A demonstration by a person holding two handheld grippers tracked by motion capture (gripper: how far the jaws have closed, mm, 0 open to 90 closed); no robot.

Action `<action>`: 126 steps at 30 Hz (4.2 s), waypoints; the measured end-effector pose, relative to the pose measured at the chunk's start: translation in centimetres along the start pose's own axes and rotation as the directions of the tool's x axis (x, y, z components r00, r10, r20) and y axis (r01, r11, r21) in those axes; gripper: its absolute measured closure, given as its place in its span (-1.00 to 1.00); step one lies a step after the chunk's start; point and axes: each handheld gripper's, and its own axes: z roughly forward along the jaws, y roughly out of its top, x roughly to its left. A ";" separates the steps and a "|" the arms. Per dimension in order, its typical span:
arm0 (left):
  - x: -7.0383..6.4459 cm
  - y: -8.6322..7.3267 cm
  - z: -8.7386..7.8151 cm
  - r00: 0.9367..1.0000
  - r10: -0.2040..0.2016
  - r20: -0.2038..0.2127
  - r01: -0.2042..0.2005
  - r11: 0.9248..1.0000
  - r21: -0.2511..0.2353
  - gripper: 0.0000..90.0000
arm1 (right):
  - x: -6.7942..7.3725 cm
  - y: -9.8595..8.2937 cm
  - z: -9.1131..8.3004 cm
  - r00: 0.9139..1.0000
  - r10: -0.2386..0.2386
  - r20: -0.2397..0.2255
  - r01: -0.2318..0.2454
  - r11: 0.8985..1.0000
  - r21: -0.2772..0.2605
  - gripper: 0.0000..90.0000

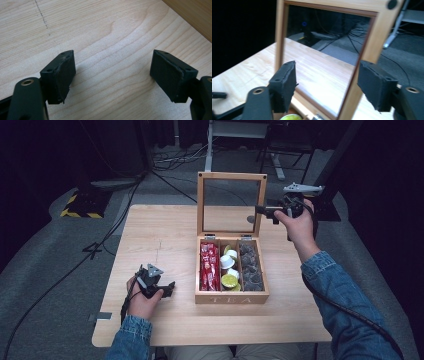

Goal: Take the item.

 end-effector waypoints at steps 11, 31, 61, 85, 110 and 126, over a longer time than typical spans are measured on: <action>-0.1 -0.3 -0.3 1.000 0.003 0.008 -0.003 1.000 -0.001 -0.56 | 4.1 -0.8 -0.6 0.992 -0.004 -0.126 0.008 1.000 0.025 -0.26; -0.2 -0.5 -0.4 1.000 0.019 0.020 -0.019 1.000 0.013 -0.68 | 9.0 -2.6 0.9 0.962 -0.062 -0.267 0.077 0.996 0.044 0.06; -0.2 -0.5 -0.4 1.000 0.020 0.020 -0.021 1.000 0.013 -0.68 | 14.4 -6.6 5.5 0.950 -0.032 -0.311 0.119 0.956 0.267 0.05; -0.2 -0.5 -0.4 1.000 0.020 0.020 -0.021 1.000 0.013 -0.68 | 16.5 -9.9 8.5 0.965 -0.047 -0.259 0.153 0.900 0.407 0.07; -0.3 -0.5 -0.4 1.000 0.020 0.020 -0.020 1.000 0.013 -0.68 | 17.6 -10.7 9.7 0.976 -0.015 -0.219 0.126 0.856 0.502 0.67; -0.2 -0.5 -0.4 1.000 0.020 0.020 -0.020 1.000 0.013 -0.68 | 17.3 -10.6 9.2 0.976 0.065 -0.210 0.046 0.873 0.485 1.00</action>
